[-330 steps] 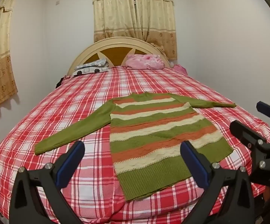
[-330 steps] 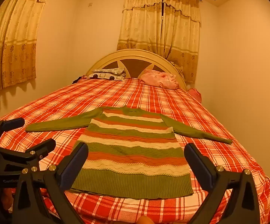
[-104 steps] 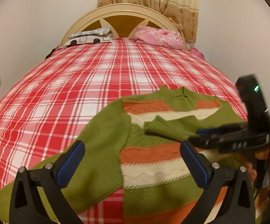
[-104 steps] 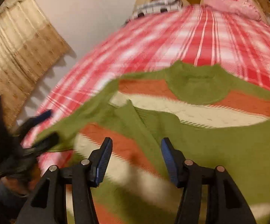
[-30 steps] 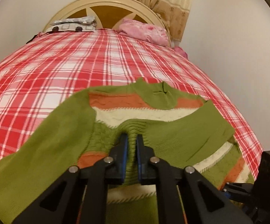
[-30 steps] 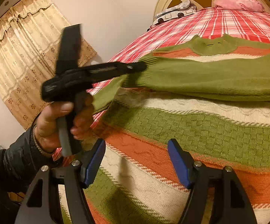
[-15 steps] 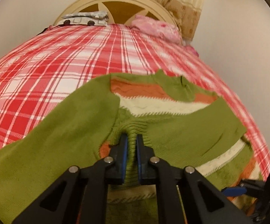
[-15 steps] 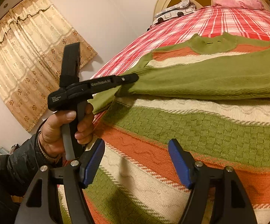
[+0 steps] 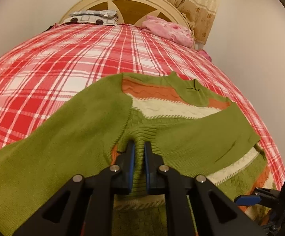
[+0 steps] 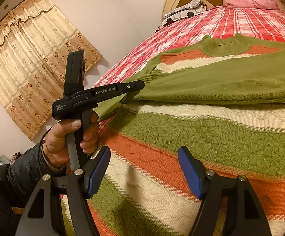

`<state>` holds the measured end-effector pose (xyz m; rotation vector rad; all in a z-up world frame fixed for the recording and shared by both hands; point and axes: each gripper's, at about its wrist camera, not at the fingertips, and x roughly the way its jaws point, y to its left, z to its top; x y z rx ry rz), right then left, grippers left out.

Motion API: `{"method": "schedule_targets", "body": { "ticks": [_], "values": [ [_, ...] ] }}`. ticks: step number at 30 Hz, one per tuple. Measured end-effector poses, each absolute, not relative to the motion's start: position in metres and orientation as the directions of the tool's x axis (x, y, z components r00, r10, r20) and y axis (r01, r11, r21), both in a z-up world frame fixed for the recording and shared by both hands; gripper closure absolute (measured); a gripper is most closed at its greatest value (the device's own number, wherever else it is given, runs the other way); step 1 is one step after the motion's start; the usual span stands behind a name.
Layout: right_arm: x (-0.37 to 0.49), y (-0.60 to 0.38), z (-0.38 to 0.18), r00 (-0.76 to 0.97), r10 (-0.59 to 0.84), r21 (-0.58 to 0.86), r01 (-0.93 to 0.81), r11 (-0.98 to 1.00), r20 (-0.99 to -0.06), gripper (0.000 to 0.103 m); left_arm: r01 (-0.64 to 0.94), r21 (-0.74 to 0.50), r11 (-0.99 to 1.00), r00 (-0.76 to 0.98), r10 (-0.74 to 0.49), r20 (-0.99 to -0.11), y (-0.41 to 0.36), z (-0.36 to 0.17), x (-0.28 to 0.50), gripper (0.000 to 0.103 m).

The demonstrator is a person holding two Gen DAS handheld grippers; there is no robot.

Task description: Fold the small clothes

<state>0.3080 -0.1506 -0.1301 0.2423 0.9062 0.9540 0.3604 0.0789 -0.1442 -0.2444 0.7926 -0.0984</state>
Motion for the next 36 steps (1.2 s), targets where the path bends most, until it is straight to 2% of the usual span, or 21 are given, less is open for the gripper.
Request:
{"method": "schedule_targets", "body": {
  "ticks": [3, 5, 7, 8, 13, 19, 24, 27, 30, 36],
  "values": [
    [0.308, -0.151, -0.130, 0.256, 0.789, 0.549, -0.599, 0.583, -0.559, 0.031, -0.007, -0.154, 0.988, 0.722, -0.102, -0.685, 0.070, -0.137, 0.352, 0.083],
    [0.308, -0.151, -0.130, 0.255, 0.789, 0.550, -0.598, 0.582, -0.558, 0.031, -0.018, -0.074, 0.997, 0.740, -0.037, -0.672, 0.064, -0.132, 0.346, 0.072],
    [0.308, -0.151, -0.130, 0.255, 0.789, 0.549, -0.599, 0.583, -0.559, 0.031, -0.032, 0.026, 0.999, 0.751, 0.041, -0.659, 0.057, -0.130, 0.341, 0.052],
    [0.308, -0.151, -0.130, 0.255, 0.789, 0.550, -0.599, 0.582, -0.558, 0.031, -0.031, 0.046, 0.998, 0.744, 0.054, -0.666, 0.056, -0.132, 0.342, 0.050],
    [0.308, -0.151, -0.130, 0.254, 0.791, 0.553, -0.597, 0.581, -0.557, 0.031, -0.010, 0.032, 0.999, 0.644, 0.031, -0.764, 0.061, -0.150, 0.357, 0.049],
    [0.308, -0.151, -0.131, 0.253, 0.792, 0.556, -0.596, 0.580, -0.555, 0.031, -0.020, 0.060, 0.998, 0.652, 0.058, -0.756, 0.062, -0.147, 0.348, 0.044],
    [0.308, -0.153, -0.130, 0.264, 0.789, 0.552, -0.593, 0.586, -0.555, 0.031, -0.085, 0.018, 0.996, 0.720, 0.074, -0.690, 0.085, -0.123, 0.317, 0.043],
    [0.305, -0.151, -0.121, 0.319, 0.745, 0.500, -0.581, 0.642, -0.586, 0.031, -0.105, 0.019, 0.994, 0.739, 0.090, -0.667, 0.101, -0.112, 0.298, 0.042],
    [0.310, -0.133, -0.094, 0.291, 0.732, 0.479, -0.599, 0.642, -0.616, 0.031, -0.120, 0.040, 0.992, 0.746, 0.117, -0.655, 0.117, -0.108, 0.281, 0.030],
    [0.328, -0.045, -0.049, 0.372, 0.575, 0.262, -0.625, 0.736, -0.728, 0.031, -0.187, -0.006, 0.982, 0.736, 0.136, -0.663, 0.149, -0.111, 0.254, 0.029]
  ]
}}
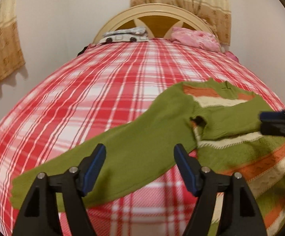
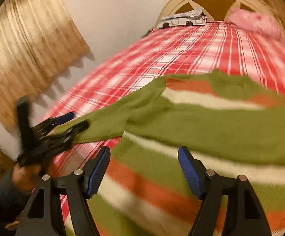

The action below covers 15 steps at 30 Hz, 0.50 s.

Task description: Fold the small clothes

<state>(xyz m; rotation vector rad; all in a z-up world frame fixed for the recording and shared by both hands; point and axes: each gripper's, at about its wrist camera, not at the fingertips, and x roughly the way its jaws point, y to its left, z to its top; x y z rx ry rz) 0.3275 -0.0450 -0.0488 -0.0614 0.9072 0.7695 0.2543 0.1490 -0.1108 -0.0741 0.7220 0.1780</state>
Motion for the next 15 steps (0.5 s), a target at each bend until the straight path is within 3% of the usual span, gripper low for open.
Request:
{"method": "schedule_targets", "body": {
  "ticks": [7, 9, 12, 13, 15],
  "values": [
    [0.363, 0.049, -0.086, 0.416, 0.384, 0.059, -0.611, 0.789, -0.824, 0.032, -0.250, -0.040, 0.968, 0.723, 0.159, -0.672, 0.198, -0.119, 0.227, 0.029],
    [0.380, 0.050, -0.105, 0.339, 0.385, 0.130, -0.583, 0.802, -0.859, 0.052, -0.272, -0.048, 0.961, 0.717, 0.169, -0.676, 0.216, -0.121, 0.219, 0.029],
    [0.379, 0.037, -0.097, 0.365, 0.433, 0.166, -0.576, 0.800, -0.824, 0.071, -0.320, -0.068, 0.945, 0.716, 0.194, -0.670, 0.243, -0.122, 0.204, 0.029],
    [0.376, 0.028, -0.087, 0.376, 0.467, 0.190, -0.580, 0.792, -0.800, 0.083, -0.336, -0.073, 0.939, 0.715, 0.204, -0.669, 0.252, -0.123, 0.200, 0.029],
    [0.372, 0.013, -0.068, 0.422, 0.490, 0.202, -0.565, 0.800, -0.763, 0.085, -0.365, -0.070, 0.928, 0.707, 0.227, -0.670, 0.265, -0.127, 0.194, 0.029]
  ]
}}
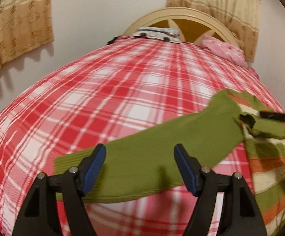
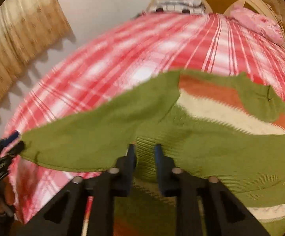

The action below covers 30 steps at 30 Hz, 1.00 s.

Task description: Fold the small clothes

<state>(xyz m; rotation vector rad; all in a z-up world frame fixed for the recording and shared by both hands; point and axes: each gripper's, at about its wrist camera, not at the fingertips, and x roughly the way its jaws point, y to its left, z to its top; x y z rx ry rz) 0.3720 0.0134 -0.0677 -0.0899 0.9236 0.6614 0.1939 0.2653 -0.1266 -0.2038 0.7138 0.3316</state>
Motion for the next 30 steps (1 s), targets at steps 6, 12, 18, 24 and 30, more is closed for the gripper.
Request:
{"method": "schedule_targets", "body": {
  "ticks": [6, 12, 18, 24, 30],
  "values": [
    [0.365, 0.012, -0.052, 0.414, 0.555, 0.243, -0.600, 0.762, -0.721, 0.074, -0.443, -0.016, 0.896, 0.669, 0.318, -0.672, 0.289, -0.132, 0.181, 0.029],
    [0.363, 0.048, -0.082, 0.411, 0.460, 0.142, -0.605, 0.783, -0.787, 0.036, -0.484, -0.011, 0.875, 0.637, 0.344, -0.690, 0.307, -0.142, 0.171, 0.025],
    [0.368, 0.039, -0.096, 0.396, 0.456, 0.152, -0.599, 0.786, -0.797, 0.091, -0.491, -0.017, 0.871, 0.619, 0.336, -0.710, 0.314, -0.151, 0.168, 0.025],
    [0.356, 0.019, -0.066, 0.418, 0.577, 0.235, -0.628, 0.741, -0.702, 0.095, -0.526, -0.007, 0.850, 0.595, 0.363, -0.717, 0.321, -0.157, 0.168, 0.025],
    [0.356, 0.027, -0.082, 0.394, 0.586, 0.261, -0.625, 0.736, -0.708, 0.092, -0.505, -0.089, 0.858, 0.593, 0.270, -0.759, 0.326, -0.163, 0.167, 0.025]
  ]
}}
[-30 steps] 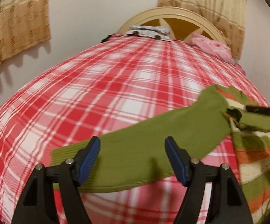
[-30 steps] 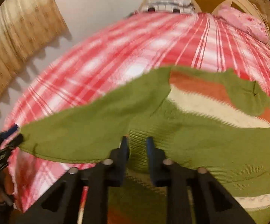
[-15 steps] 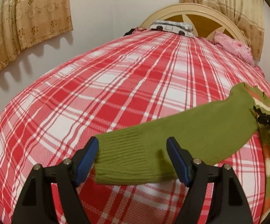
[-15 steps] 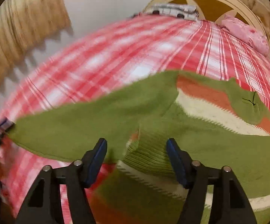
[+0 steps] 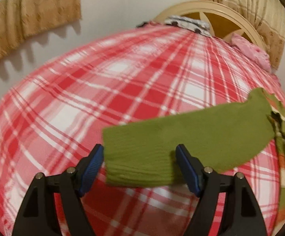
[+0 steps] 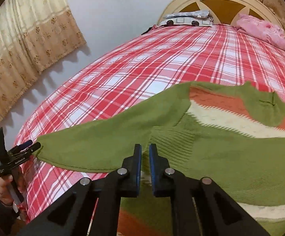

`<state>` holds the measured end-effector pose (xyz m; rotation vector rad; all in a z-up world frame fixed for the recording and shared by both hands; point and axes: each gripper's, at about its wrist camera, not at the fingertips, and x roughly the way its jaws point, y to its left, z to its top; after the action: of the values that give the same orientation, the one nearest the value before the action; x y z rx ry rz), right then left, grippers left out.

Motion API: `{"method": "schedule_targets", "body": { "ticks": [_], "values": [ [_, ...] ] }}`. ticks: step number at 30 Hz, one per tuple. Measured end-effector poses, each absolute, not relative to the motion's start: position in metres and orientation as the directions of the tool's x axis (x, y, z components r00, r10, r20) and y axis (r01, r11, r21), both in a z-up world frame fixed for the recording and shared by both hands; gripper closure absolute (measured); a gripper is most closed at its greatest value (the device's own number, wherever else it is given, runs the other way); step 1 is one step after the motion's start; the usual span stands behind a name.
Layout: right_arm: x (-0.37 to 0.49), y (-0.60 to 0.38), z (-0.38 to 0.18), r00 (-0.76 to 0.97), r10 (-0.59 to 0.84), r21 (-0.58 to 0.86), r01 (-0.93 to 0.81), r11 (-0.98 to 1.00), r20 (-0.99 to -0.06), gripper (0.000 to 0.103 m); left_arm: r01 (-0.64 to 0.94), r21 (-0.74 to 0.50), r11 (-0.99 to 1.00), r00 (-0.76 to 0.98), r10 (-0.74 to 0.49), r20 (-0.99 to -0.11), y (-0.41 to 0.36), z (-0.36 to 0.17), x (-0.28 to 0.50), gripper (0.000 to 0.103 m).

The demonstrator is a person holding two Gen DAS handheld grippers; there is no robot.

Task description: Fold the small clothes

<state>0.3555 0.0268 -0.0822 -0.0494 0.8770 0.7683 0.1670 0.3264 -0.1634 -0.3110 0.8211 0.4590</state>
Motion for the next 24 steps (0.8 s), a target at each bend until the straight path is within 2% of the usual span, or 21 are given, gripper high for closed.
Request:
{"method": "schedule_targets", "body": {
  "ticks": [1, 3, 4, 8, 10, 20, 21, 24],
  "values": [
    [0.353, 0.028, -0.085, 0.379, 0.598, 0.279, -0.628, 0.727, -0.706, 0.088, -0.505, -0.099, 0.858, 0.591, 0.260, -0.764, 0.326, -0.165, 0.168, 0.025],
    [0.346, 0.028, -0.088, 0.330, 0.636, 0.322, -0.648, 0.690, -0.698, 0.062, -0.497, -0.105, 0.861, 0.590, 0.247, -0.769, 0.325, -0.167, 0.171, 0.024],
    [0.341, 0.028, -0.089, 0.316, 0.648, 0.328, -0.662, 0.674, -0.693, 0.058, -0.503, -0.125, 0.855, 0.593, 0.236, -0.770, 0.327, -0.167, 0.171, 0.024],
    [0.317, 0.026, -0.084, 0.312, 0.664, 0.290, -0.717, 0.633, -0.679, 0.057, -0.506, -0.160, 0.847, 0.609, 0.220, -0.762, 0.329, -0.168, 0.172, 0.026],
    [0.309, 0.019, -0.081, 0.314, 0.681, 0.297, -0.724, 0.622, -0.662, 0.057, -0.515, -0.153, 0.844, 0.605, 0.231, -0.762, 0.330, -0.167, 0.171, 0.033],
    [0.284, -0.004, -0.080, 0.340, 0.695, 0.283, -0.734, 0.617, -0.634, 0.057, -0.581, -0.185, 0.793, 0.622, 0.286, -0.729, 0.344, -0.153, 0.122, 0.031],
    [0.282, -0.005, -0.082, 0.345, 0.694, 0.276, -0.737, 0.617, -0.632, 0.057, -0.589, -0.205, 0.782, 0.622, 0.278, -0.732, 0.347, -0.154, 0.119, 0.033],
    [0.275, -0.006, -0.085, 0.358, 0.698, 0.261, -0.744, 0.614, -0.620, 0.057, -0.586, -0.270, 0.764, 0.628, 0.218, -0.747, 0.343, -0.163, 0.116, 0.053]
  ]
}}
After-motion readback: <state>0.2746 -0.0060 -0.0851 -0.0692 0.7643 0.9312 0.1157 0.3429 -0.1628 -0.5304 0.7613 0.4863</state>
